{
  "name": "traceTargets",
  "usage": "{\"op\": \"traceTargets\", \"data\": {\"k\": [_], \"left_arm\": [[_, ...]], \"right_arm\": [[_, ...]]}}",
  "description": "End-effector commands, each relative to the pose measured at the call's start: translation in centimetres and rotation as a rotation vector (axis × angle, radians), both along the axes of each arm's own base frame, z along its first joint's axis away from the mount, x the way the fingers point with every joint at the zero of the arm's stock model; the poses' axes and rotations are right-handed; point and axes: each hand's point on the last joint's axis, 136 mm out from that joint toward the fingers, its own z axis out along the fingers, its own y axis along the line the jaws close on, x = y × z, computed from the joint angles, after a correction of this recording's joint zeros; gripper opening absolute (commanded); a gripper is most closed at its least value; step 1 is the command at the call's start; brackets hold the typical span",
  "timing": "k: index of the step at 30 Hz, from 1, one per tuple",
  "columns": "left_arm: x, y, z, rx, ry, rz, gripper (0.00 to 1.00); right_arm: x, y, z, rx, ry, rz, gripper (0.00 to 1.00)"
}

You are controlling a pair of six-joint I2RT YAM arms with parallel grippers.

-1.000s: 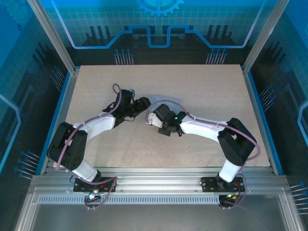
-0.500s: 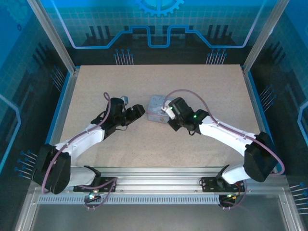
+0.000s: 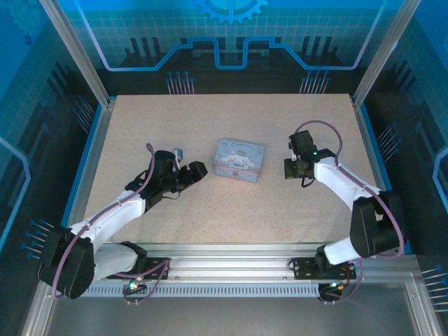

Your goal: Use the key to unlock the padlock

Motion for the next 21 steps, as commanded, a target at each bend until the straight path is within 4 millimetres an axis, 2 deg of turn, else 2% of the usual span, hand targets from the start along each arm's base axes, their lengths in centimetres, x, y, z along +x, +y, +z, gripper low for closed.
{"op": "traceTargets", "data": {"k": [1, 4, 12, 16, 21], "left_arm": [[-0.7, 0.0, -0.4, -0.006, 0.006, -0.02, 0.76], [-0.7, 0.0, -0.5, -0.006, 0.007, -0.017, 0.76], [-0.7, 0.0, -0.6, -0.009, 0.009, -0.014, 0.77], [-0.6, 0.0, -0.6, -0.006, 0.008, -0.012, 0.77], [-0.7, 0.1, -0.7, 0.001, 0.011, -0.012, 0.77]], "right_arm": [[-0.5, -0.9, -1.9, 0.059, 0.069, -0.087, 0.0], [-0.2, -1.4, -2.9, 0.063, 0.112, -0.114, 0.0], [0.5, -0.6, -5.2, 0.08, 0.181, -0.12, 0.0], [0.6, 0.5, -5.0, 0.077, 0.173, -0.082, 0.11], [0.5, 0.6, -4.0, 0.073, 0.149, -0.075, 0.25]]}}
